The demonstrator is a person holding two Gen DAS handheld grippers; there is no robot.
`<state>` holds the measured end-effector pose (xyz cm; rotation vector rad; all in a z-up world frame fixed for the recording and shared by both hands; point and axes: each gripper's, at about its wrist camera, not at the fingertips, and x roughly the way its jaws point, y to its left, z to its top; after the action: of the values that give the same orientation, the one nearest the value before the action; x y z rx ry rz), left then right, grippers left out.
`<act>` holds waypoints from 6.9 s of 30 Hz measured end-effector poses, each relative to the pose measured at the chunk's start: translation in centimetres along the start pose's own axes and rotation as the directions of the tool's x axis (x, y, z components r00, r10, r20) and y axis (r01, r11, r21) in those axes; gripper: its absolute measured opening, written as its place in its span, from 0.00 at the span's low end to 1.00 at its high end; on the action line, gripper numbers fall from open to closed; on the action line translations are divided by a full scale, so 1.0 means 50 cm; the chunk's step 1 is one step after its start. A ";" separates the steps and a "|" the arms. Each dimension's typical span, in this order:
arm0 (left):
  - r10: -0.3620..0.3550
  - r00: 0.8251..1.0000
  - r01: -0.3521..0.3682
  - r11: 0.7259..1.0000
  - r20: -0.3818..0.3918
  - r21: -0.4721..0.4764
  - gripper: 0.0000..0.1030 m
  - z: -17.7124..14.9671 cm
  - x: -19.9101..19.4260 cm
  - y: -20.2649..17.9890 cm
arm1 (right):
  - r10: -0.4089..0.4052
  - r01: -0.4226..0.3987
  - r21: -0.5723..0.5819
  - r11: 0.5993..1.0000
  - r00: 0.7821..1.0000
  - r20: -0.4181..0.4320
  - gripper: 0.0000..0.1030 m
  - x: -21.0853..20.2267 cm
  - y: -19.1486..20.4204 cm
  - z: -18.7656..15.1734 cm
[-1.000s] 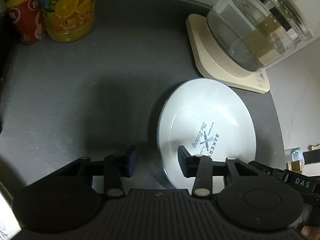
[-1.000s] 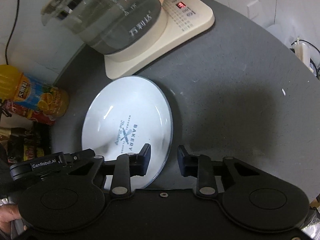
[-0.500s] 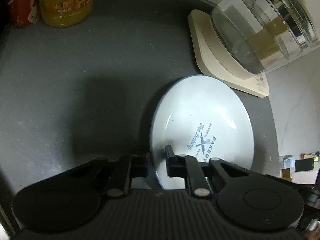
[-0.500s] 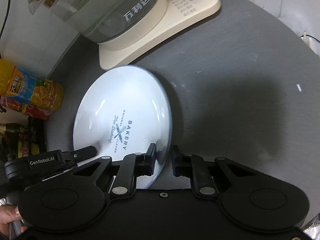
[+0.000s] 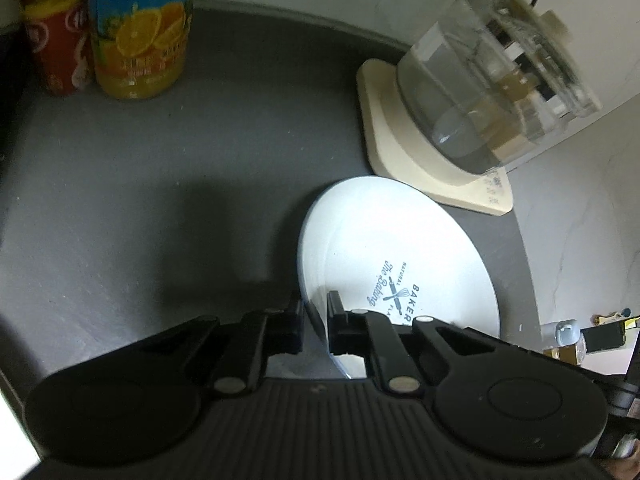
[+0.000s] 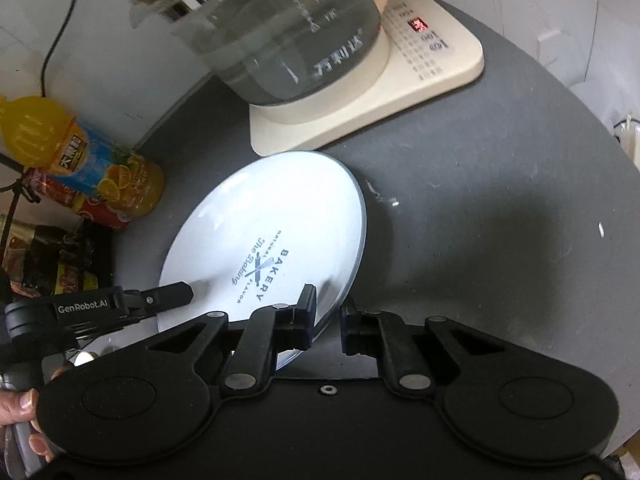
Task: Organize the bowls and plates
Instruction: 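Carry the 'BAKERY' plate with both grippers onto the 'Sweet' plate, then open both grippers and move them to the red bowl stack, then grasp the rim of the red bowl stack with both grippers, then carry the red bowl stack with both grippers onto the plate stack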
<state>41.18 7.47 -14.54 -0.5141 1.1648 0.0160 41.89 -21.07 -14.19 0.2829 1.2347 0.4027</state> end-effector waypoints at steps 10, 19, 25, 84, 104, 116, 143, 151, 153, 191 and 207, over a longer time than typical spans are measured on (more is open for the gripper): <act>-0.021 0.998 0.022 1.000 0.067 -0.020 0.09 -0.018 -0.079 -0.002 | 0.038 -0.034 -0.080 0.996 0.998 0.055 0.13 -0.061 0.041 0.001; 0.004 0.991 0.006 0.998 0.134 -0.070 0.09 -0.053 -0.161 0.023 | 0.088 -0.074 -0.196 0.978 0.994 0.063 0.13 -0.091 0.103 -0.008; 0.041 0.983 -0.017 0.991 0.180 -0.132 0.09 -0.088 -0.213 0.055 | 0.130 -0.118 -0.269 0.956 0.991 0.028 0.13 -0.091 0.142 -0.021; 0.274 0.948 -0.114 0.764 0.160 -0.635 0.10 -0.390 -0.361 0.445 | 0.077 -0.291 -0.642 0.709 0.937 -0.340 0.14 0.089 0.504 -0.251; 0.354 0.925 -0.185 0.734 0.136 -0.654 0.08 -0.380 -0.358 0.490 | 0.041 -0.264 -0.615 0.743 0.935 -0.351 0.16 0.129 0.519 -0.269; 0.400 0.913 -0.268 0.737 0.081 -0.620 0.13 -0.342 -0.362 0.476 | 0.134 -0.301 -0.548 0.780 0.937 -0.323 0.47 0.062 0.502 -0.220; 0.266 0.942 -0.178 0.913 0.206 -0.366 0.66 -0.277 -0.359 0.150 | 0.218 -0.219 -0.432 0.875 0.974 -0.052 0.98 -0.166 0.274 -0.122; 0.206 0.960 -0.143 0.943 0.189 -0.301 0.66 -0.301 -0.323 0.060 | 0.172 -0.167 -0.375 0.912 0.985 -0.021 0.99 -0.191 0.179 -0.130; 0.201 0.961 -0.143 0.949 0.189 -0.282 0.66 -0.306 -0.312 0.041 | 0.156 -0.151 -0.363 0.920 0.988 -0.016 0.98 -0.193 0.157 -0.134; 0.159 0.985 -0.124 0.919 0.064 -0.375 0.25 -0.373 -0.158 0.007 | 0.128 -0.177 -0.248 0.952 0.971 -0.203 0.41 -0.080 0.009 -0.203; 0.180 0.976 -0.142 0.955 0.127 -0.260 0.23 -0.316 -0.236 0.049 | 0.143 -0.166 -0.291 0.942 0.985 -0.097 0.39 -0.103 0.123 -0.194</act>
<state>21.91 6.34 -9.74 -0.6274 1.0604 0.3414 30.39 -17.90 -10.22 0.1061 1.2093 0.7338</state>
